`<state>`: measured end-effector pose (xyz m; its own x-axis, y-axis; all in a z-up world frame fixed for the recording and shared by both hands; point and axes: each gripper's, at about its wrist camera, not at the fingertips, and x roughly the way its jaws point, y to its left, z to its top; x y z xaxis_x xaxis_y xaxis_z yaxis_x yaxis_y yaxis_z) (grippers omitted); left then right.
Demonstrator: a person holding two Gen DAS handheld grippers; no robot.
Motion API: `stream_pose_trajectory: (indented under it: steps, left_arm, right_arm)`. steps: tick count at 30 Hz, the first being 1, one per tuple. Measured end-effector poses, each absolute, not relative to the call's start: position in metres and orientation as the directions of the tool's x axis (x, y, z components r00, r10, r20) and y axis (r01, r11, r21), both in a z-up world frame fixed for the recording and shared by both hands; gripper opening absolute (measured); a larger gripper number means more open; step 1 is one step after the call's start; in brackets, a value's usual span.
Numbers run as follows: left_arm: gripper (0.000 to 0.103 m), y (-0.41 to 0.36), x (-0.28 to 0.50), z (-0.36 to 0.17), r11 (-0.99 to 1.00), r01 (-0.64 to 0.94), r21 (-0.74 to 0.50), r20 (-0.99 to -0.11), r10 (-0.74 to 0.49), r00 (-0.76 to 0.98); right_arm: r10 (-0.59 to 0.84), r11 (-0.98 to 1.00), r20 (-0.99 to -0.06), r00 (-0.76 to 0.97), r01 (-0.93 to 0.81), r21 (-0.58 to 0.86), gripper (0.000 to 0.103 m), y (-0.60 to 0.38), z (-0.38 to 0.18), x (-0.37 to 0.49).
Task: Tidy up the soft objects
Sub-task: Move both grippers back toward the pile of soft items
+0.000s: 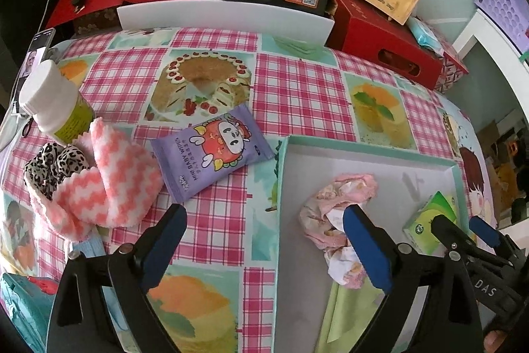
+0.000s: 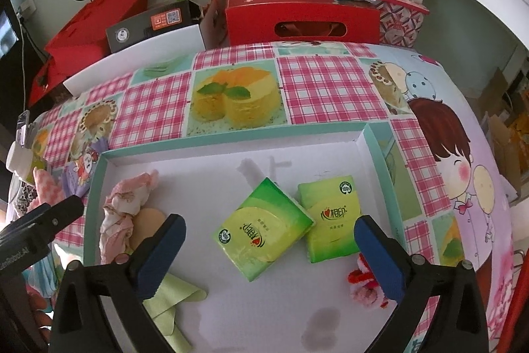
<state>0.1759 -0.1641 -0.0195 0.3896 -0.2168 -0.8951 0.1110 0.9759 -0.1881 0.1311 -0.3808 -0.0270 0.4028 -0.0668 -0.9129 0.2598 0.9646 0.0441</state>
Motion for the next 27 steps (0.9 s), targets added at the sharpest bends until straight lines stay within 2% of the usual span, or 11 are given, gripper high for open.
stream_pose_trajectory:
  steps: [14,27]
  left_arm:
    - [0.095,-0.158,0.172,-0.014,0.972,0.141,-0.186,-0.901,-0.226,0.37]
    - [0.095,-0.104,0.172,-0.006,0.988,0.074,-0.135,-0.913,-0.153,0.378]
  right_arm:
    - [-0.093,0.958,-0.917,0.388,0.286,0.023,0.103,-0.377,-0.017,0.128]
    - [-0.072,0.975,-0.909,0.41,0.223,0.024,0.103,-0.341,-0.005,0.13]
